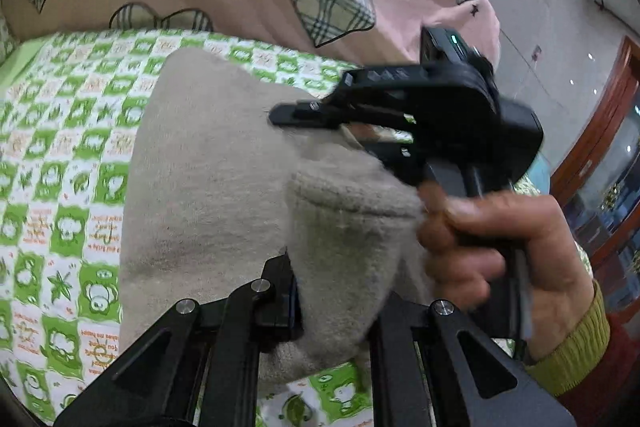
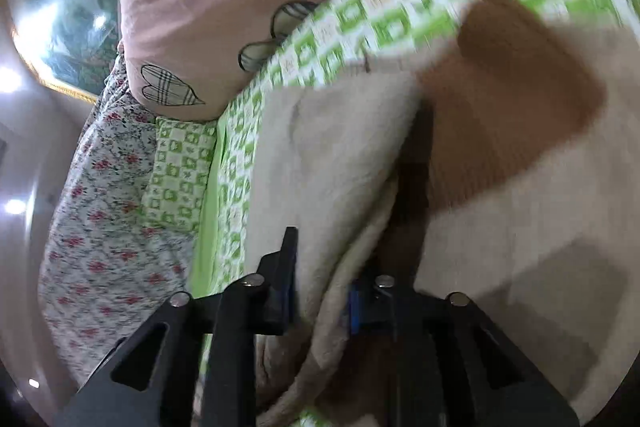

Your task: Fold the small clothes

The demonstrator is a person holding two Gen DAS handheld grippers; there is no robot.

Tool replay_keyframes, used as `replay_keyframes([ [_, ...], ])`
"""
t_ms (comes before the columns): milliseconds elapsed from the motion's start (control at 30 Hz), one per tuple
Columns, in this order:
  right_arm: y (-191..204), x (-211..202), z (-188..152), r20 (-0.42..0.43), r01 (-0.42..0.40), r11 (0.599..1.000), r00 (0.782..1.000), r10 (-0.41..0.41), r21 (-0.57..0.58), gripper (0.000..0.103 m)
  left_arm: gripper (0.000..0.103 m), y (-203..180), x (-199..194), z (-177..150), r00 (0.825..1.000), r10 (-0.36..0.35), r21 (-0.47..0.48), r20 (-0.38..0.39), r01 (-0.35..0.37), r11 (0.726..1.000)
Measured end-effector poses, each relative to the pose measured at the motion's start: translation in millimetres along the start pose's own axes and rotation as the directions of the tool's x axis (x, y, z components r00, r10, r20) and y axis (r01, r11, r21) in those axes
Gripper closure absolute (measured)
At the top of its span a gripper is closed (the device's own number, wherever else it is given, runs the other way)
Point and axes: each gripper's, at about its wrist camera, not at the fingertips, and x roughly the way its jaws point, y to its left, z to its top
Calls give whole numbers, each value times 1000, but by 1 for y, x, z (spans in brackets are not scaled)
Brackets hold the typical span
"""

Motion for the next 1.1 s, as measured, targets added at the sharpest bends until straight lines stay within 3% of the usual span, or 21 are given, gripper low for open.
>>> replay_keyframes([
  [167, 45, -50, 6, 115, 90, 966, 991, -64, -242, 87, 92, -43, 2, 12, 999, -50, 72, 16, 49, 996],
  [267, 29, -68, 11, 128, 169, 956, 982, -141, -240, 87, 92, -62, 26, 9, 996, -90, 83, -18, 91, 992],
  [400, -11, -70, 6, 113, 346, 907, 938, -328, -239, 87, 92, -74, 63, -3, 987, -121, 68, -106, 129, 989],
  [467, -23, -68, 1, 107, 387, 889, 922, -372, -243, 87, 92, -80, 75, -10, 986, -93, 96, -137, 106, 990],
  [533, -30, -70, -3, 114, 390, 889, 921, -373, -240, 87, 90, -82, 77, -14, 985, -80, 109, -155, 98, 989],
  [633, -34, -71, -3, 136, 398, 886, 917, -375, -239, 83, 76, -74, 66, -12, 977, -126, 74, -174, 141, 987],
  [800, -33, -86, -10, 198, 478, 846, 876, -439, -236, 73, 53, -60, 26, -11, 977, -145, 57, -157, 155, 986],
  [867, -32, -97, -15, 223, 512, 831, 855, -468, -218, 63, 42, -48, 1, -8, 984, -138, 55, -115, 145, 988],
  [900, -34, -103, -17, 234, 530, 823, 843, -484, -205, 51, 39, -40, -11, -6, 988, -127, 51, -92, 132, 990],
  [933, -34, -110, -20, 240, 540, 819, 835, -495, -192, 41, 27, -34, -17, -4, 990, -119, 47, -79, 123, 991],
  [967, -36, -116, -23, 242, 536, 825, 837, -491, -180, 38, 19, -24, -25, -2, 993, -98, 33, -61, 101, 994],
  [1100, -45, -136, -33, 218, 413, 903, 898, -382, -120, 22, 19, 18, -32, 6, 996, -63, -47, -59, 60, 997],
])
